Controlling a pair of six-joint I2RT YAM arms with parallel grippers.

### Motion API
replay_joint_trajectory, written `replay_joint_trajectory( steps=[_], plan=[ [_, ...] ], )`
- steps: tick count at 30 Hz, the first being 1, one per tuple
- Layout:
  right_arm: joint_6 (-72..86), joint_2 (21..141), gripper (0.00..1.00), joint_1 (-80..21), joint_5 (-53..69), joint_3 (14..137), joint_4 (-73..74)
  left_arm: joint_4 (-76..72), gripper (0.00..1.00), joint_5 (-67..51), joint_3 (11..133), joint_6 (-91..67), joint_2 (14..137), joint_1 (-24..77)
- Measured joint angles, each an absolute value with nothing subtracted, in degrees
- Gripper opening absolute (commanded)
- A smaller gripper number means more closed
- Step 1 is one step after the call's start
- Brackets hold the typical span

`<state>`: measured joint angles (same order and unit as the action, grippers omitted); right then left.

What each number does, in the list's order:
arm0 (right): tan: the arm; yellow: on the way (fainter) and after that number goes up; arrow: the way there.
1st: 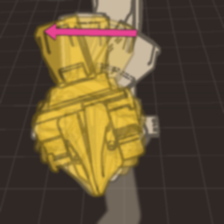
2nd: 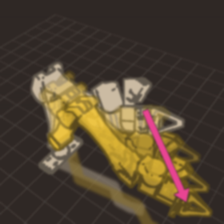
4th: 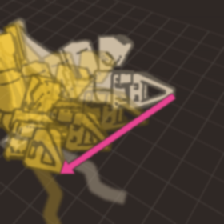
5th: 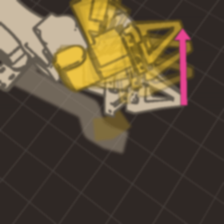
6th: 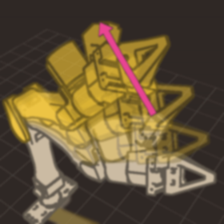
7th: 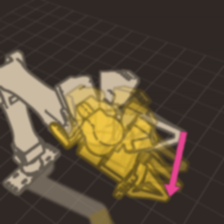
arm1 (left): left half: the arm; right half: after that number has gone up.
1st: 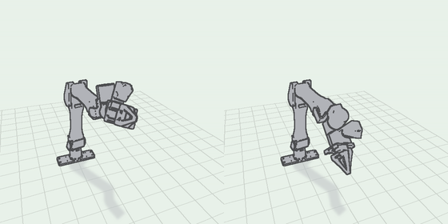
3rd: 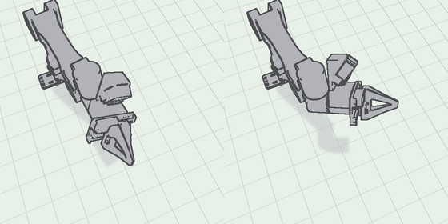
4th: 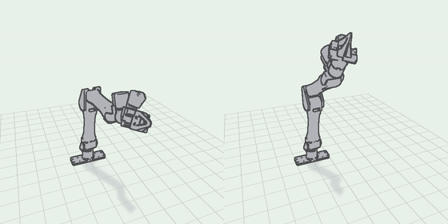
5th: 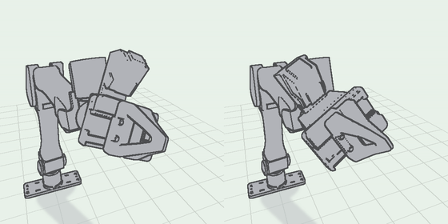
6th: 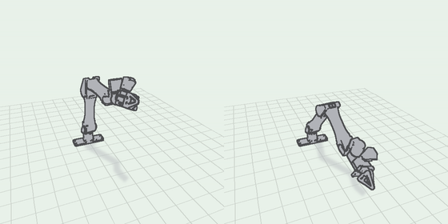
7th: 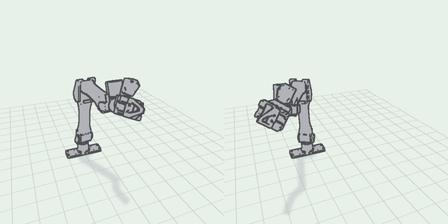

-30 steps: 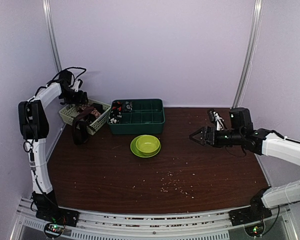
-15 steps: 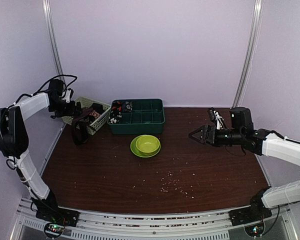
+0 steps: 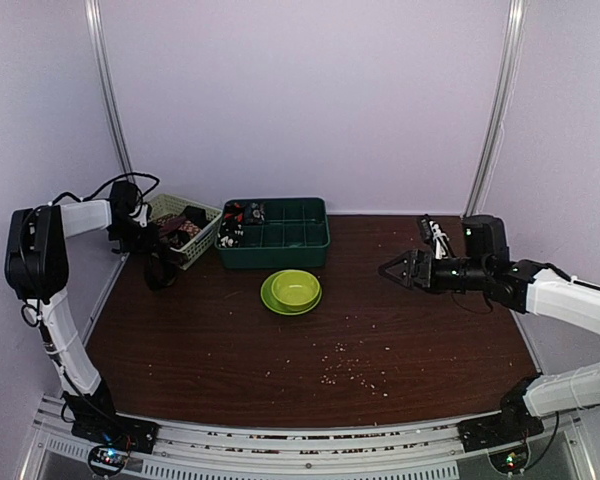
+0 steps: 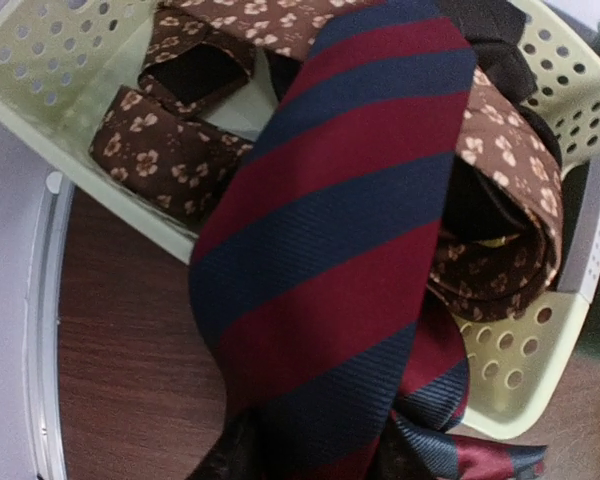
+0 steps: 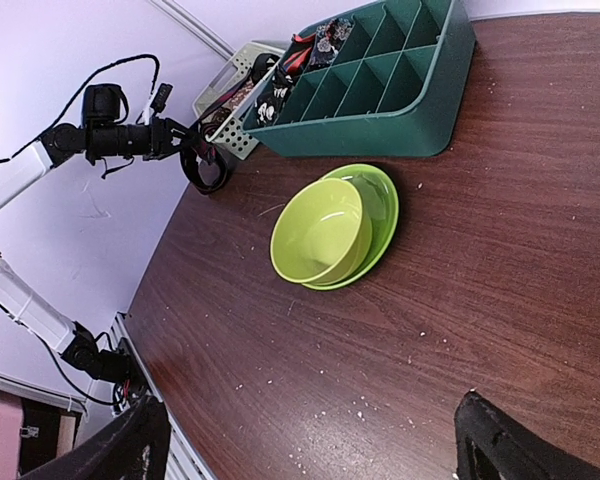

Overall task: Roll the ties
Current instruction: Pick up the tie from the bin.

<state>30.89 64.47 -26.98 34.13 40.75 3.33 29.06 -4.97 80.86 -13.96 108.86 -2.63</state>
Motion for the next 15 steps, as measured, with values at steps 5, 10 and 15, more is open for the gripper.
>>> replay_joint_trajectory(
  steps=[5,10,15],
  plan=[
    [30.9,63.4,1.00,-27.0,34.1,40.8,3.7,28.7,0.00,-5.2,80.0,-14.0,106.8,-2.8],
    [30.9,62.9,0.99,-27.0,34.1,40.8,3.7,30.5,0.00,-6.4,79.4,-13.3,97.7,-2.5],
    [31.4,62.6,1.00,-27.0,34.3,40.8,3.7,31.6,0.00,-9.1,83.3,-11.3,86.8,-0.5]
  ],
)
